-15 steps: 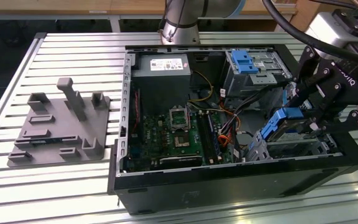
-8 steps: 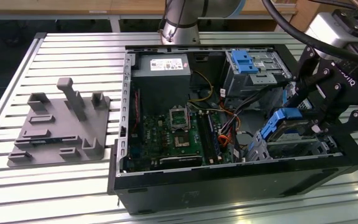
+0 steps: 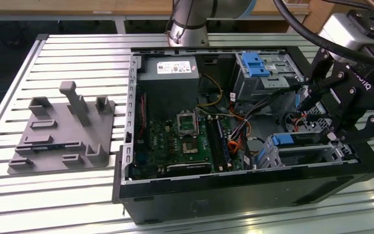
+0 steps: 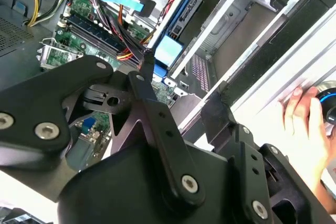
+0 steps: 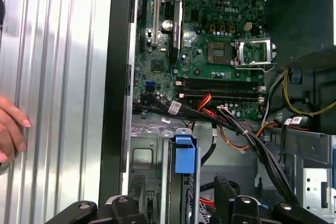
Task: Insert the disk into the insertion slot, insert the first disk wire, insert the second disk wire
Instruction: 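Insert the disk into the insertion slot, then insert the first disk wire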
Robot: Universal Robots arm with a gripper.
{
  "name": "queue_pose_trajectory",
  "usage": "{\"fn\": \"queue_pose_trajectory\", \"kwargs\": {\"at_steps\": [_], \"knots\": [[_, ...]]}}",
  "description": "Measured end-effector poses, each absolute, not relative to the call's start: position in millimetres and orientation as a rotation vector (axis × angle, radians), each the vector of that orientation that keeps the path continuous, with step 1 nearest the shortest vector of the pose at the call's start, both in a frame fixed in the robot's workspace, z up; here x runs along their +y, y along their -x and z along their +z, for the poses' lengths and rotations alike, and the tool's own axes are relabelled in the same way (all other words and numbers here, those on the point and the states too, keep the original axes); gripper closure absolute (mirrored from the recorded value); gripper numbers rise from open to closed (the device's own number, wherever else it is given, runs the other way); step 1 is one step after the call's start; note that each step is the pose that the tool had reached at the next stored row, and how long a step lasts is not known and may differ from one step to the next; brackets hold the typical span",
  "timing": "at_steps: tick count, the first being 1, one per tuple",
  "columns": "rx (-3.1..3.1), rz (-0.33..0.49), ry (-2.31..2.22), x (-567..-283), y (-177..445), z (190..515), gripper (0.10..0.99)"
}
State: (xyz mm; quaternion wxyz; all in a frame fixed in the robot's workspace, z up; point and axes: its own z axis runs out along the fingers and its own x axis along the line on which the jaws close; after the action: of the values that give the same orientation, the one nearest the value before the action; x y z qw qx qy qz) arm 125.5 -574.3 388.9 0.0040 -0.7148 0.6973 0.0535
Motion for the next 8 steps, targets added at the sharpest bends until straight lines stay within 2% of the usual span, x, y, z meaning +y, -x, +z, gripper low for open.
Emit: {"fn": "queue_pose_trajectory", "kwargs": {"at_steps": [8], "knots": [[2.185,0.168,2.24,-574.3,-125.5,388.2,0.455]]}}
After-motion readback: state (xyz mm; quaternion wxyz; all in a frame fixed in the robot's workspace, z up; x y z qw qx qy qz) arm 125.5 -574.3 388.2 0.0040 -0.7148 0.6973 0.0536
